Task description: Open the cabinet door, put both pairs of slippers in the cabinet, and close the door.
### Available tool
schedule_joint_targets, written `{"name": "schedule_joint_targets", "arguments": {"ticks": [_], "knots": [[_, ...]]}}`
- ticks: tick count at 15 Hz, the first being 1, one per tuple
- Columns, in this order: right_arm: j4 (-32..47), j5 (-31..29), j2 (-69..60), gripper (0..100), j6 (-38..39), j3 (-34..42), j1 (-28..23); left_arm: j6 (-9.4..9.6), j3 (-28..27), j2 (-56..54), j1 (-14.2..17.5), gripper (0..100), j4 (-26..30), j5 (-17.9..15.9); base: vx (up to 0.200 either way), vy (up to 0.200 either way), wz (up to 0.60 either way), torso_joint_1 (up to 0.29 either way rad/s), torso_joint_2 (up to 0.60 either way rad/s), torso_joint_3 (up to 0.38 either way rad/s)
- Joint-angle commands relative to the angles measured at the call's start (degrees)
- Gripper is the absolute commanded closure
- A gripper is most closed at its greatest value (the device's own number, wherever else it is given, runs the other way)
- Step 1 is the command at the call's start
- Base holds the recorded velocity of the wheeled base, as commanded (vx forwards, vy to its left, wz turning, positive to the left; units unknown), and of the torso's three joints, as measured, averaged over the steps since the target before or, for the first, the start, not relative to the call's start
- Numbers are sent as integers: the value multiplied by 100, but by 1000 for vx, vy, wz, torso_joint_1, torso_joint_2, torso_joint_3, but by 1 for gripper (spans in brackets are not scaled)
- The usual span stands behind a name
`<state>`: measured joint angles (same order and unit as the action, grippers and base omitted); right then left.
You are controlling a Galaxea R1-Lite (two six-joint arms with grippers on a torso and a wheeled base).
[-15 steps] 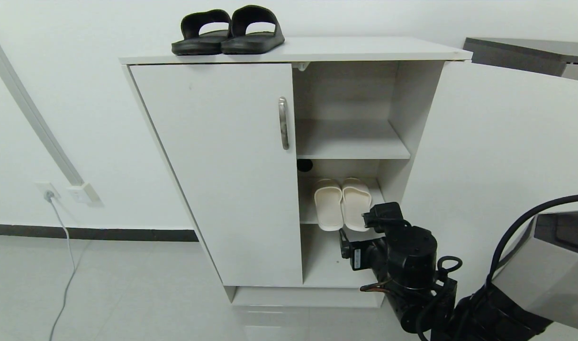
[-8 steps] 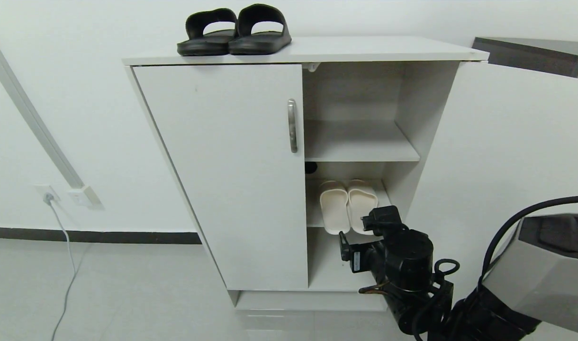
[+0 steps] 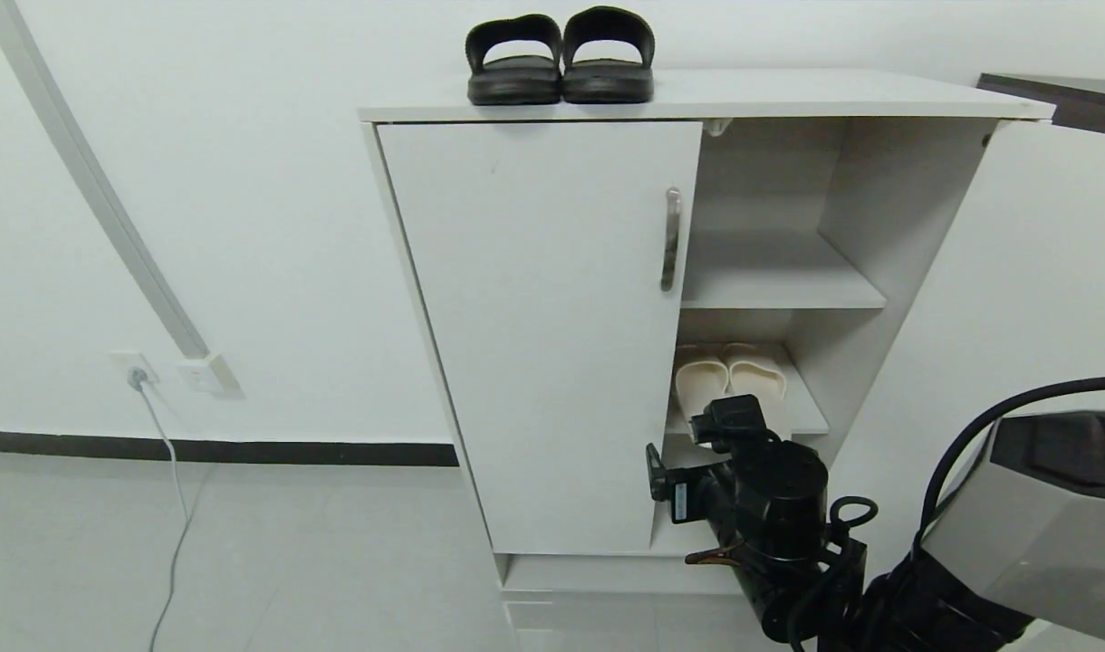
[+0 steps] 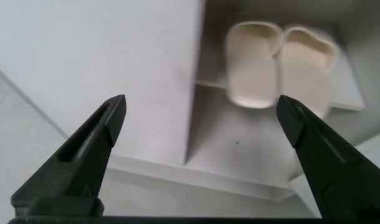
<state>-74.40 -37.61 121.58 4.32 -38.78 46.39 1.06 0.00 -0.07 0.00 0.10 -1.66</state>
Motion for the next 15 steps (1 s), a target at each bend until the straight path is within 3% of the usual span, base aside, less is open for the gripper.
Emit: {"name": "schedule_joint_targets", "arguments": {"ticks": [1, 5, 15], "knots": [[-4, -1, 15, 0, -1, 11, 11, -1, 0, 7, 0, 100, -1, -1, 0, 200, 0, 2, 2, -2], [-163, -1, 24, 0, -36, 37, 20, -9, 0, 7, 0, 100, -1, -1, 0, 200, 0, 2, 2, 0], [-813, 8, 24, 0, -440, 222, 2, -1, 0, 7, 0, 100, -1, 8, 0, 0, 0, 0, 0, 0]]}}
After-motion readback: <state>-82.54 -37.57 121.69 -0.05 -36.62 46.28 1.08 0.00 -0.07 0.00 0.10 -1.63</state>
